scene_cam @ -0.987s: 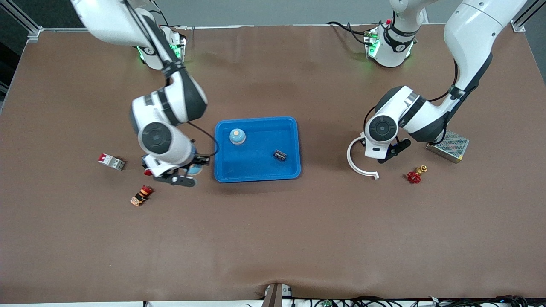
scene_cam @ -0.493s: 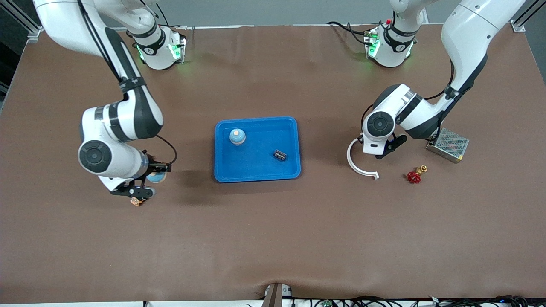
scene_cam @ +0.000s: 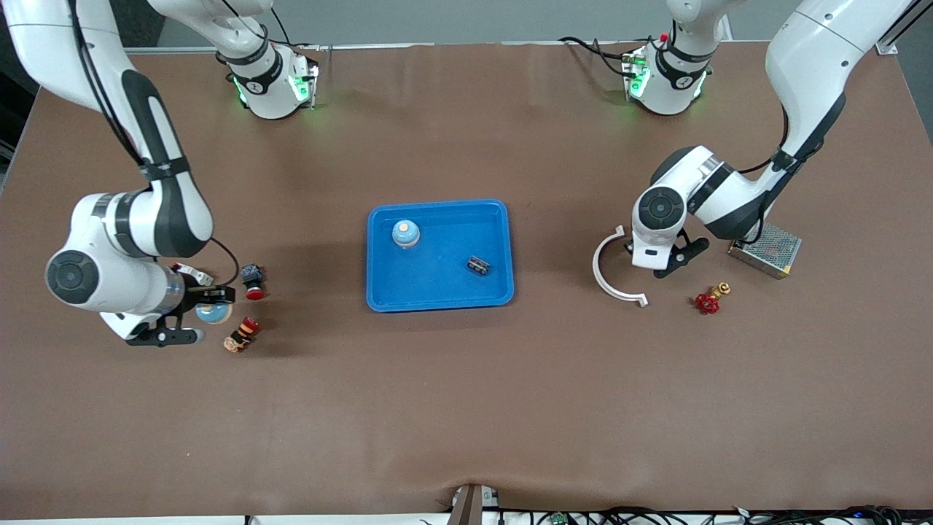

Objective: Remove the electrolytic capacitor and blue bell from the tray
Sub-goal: 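Lower the bell beside the red buttons and open the right gripper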

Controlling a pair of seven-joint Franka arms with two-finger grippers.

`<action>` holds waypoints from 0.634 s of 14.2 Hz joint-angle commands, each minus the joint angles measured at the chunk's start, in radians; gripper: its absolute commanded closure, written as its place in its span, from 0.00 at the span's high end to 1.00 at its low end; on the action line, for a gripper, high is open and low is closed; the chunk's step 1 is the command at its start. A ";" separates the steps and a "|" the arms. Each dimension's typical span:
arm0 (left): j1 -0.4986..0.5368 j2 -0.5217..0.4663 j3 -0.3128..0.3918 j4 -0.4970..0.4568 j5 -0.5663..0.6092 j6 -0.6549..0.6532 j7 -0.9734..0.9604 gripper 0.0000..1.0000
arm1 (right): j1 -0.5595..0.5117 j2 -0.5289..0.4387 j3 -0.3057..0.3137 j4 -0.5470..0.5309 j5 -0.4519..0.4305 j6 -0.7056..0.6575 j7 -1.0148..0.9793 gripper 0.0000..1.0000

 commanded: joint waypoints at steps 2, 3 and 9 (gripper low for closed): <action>0.021 0.008 -0.002 -0.013 0.037 0.061 -0.030 0.00 | -0.078 0.021 0.018 -0.071 -0.025 0.140 -0.103 0.00; 0.022 0.016 -0.002 -0.007 0.037 0.064 -0.030 0.00 | -0.087 0.022 0.018 -0.100 -0.056 0.193 -0.101 0.00; 0.018 -0.031 -0.025 0.025 0.032 0.027 -0.030 1.00 | -0.167 0.094 0.018 -0.124 -0.143 0.347 -0.112 0.00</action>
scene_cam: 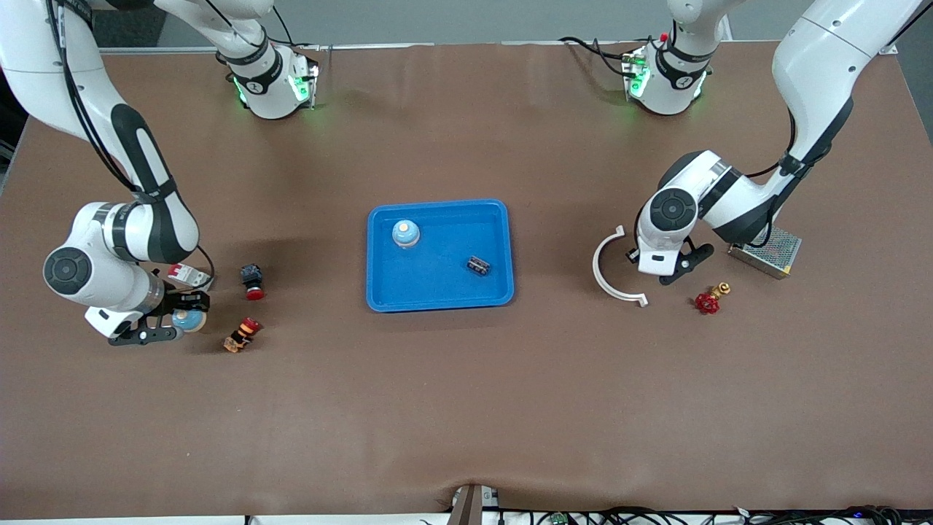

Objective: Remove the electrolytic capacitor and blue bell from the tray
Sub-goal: 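Lower the bell beside the red buttons and open the right gripper, then set the capacitor down near the red valve and open the left gripper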

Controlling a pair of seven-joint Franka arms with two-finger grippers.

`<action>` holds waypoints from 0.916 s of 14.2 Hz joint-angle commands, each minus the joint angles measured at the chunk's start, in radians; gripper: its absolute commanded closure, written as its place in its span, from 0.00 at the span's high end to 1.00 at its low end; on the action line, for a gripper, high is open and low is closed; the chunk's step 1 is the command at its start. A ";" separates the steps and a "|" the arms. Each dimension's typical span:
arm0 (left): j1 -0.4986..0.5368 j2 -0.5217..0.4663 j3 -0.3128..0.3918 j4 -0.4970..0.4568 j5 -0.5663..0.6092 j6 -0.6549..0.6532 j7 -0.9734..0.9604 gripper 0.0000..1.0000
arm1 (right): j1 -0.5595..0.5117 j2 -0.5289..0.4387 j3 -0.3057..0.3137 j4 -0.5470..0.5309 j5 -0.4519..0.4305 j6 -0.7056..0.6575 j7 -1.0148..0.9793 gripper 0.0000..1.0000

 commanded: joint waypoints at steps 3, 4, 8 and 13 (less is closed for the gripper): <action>0.009 -0.129 -0.112 0.077 -0.012 -0.147 0.003 1.00 | -0.059 0.029 0.018 0.000 -0.028 0.068 -0.037 0.00; 0.009 -0.133 -0.145 0.123 -0.015 -0.187 0.002 1.00 | -0.065 0.038 0.018 0.000 -0.029 0.088 -0.043 0.00; 0.009 -0.131 -0.199 0.353 -0.107 -0.385 0.174 1.00 | -0.090 0.070 0.018 0.004 -0.029 0.144 -0.080 0.00; 0.003 -0.110 -0.195 0.581 -0.210 -0.522 0.263 1.00 | -0.121 0.093 0.020 0.014 -0.029 0.174 -0.080 1.00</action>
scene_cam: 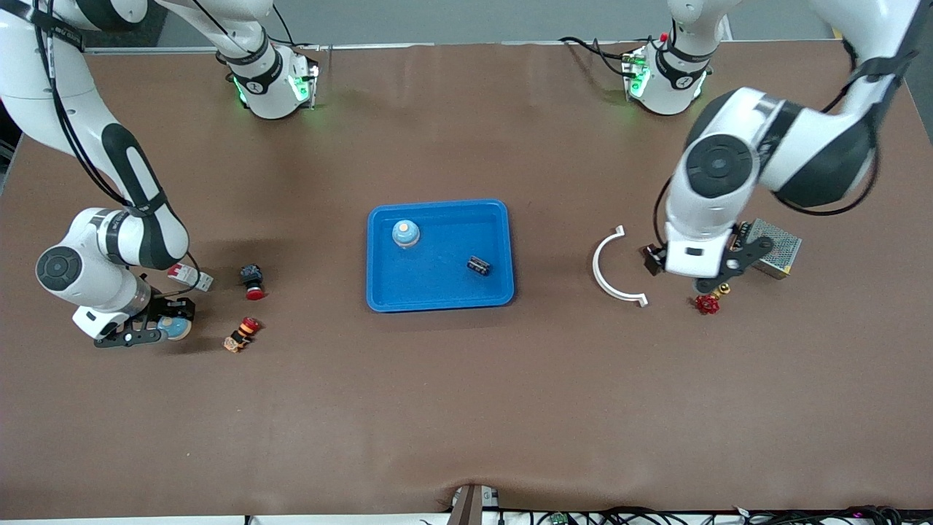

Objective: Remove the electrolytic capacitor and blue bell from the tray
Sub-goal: 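Set the capacitor down near the red valve and open the left gripper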

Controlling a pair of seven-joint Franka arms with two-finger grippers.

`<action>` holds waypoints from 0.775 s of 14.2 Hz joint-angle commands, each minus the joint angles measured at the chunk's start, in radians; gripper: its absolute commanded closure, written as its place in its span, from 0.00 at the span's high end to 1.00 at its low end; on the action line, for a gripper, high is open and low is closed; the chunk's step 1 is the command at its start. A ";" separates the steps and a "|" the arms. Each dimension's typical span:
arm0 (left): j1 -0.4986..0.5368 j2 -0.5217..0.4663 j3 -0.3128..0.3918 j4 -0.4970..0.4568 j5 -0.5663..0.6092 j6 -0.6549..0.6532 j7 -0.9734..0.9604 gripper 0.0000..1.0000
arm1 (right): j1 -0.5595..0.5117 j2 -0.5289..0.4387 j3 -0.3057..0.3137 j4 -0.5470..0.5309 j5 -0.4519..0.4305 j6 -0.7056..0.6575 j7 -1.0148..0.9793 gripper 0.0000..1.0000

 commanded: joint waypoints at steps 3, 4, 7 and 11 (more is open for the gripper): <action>-0.016 0.028 -0.009 0.130 -0.040 -0.032 0.055 1.00 | -0.044 0.013 0.018 0.014 -0.019 0.011 -0.017 1.00; -0.016 0.022 -0.012 0.154 -0.040 -0.032 0.104 1.00 | -0.041 -0.001 0.020 0.014 -0.019 0.006 -0.025 1.00; -0.024 0.027 -0.042 0.155 -0.057 -0.032 0.118 1.00 | -0.026 -0.050 0.026 0.055 -0.019 -0.160 -0.016 1.00; -0.104 0.074 -0.041 0.158 -0.056 -0.009 0.051 1.00 | 0.031 -0.124 0.029 0.117 0.022 -0.397 0.036 1.00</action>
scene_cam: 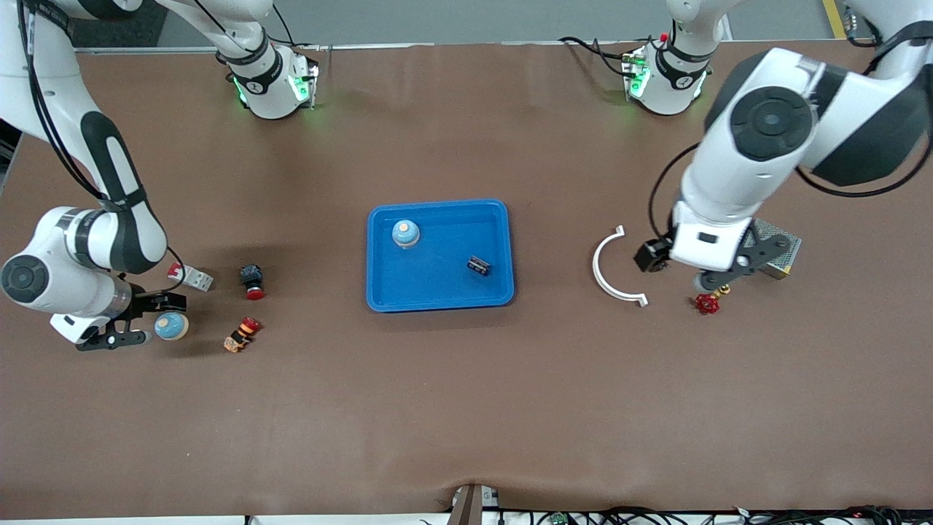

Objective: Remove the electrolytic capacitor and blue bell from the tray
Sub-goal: 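Set the capacitor down near the red valve and open the left gripper, then reach the left gripper into the tray while the right gripper reaches the bell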

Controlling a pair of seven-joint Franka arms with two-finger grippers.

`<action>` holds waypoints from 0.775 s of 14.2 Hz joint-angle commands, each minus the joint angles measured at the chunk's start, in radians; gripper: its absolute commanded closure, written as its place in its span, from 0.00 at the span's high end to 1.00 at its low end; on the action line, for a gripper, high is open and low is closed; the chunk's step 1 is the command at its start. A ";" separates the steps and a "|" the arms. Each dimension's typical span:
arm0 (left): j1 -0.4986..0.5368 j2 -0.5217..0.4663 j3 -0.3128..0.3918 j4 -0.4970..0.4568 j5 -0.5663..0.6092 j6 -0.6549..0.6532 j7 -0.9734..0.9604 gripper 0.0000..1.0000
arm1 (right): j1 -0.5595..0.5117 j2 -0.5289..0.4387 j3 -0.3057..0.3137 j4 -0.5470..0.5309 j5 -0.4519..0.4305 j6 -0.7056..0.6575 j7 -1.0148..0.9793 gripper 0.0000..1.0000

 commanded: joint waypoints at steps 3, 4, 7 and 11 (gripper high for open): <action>-0.123 0.073 -0.008 0.016 -0.003 0.043 -0.117 1.00 | 0.076 -0.076 0.002 -0.010 0.025 -0.069 0.180 1.00; -0.166 0.107 -0.005 0.017 0.001 0.066 -0.189 1.00 | 0.094 -0.081 0.003 -0.010 0.026 -0.080 0.229 1.00; -0.246 0.219 0.000 0.016 0.015 0.186 -0.374 1.00 | 0.142 -0.134 0.015 -0.048 0.121 -0.104 0.304 1.00; -0.497 0.276 0.186 0.016 0.035 0.333 -0.589 1.00 | 0.198 -0.203 0.015 -0.154 0.250 -0.072 0.332 1.00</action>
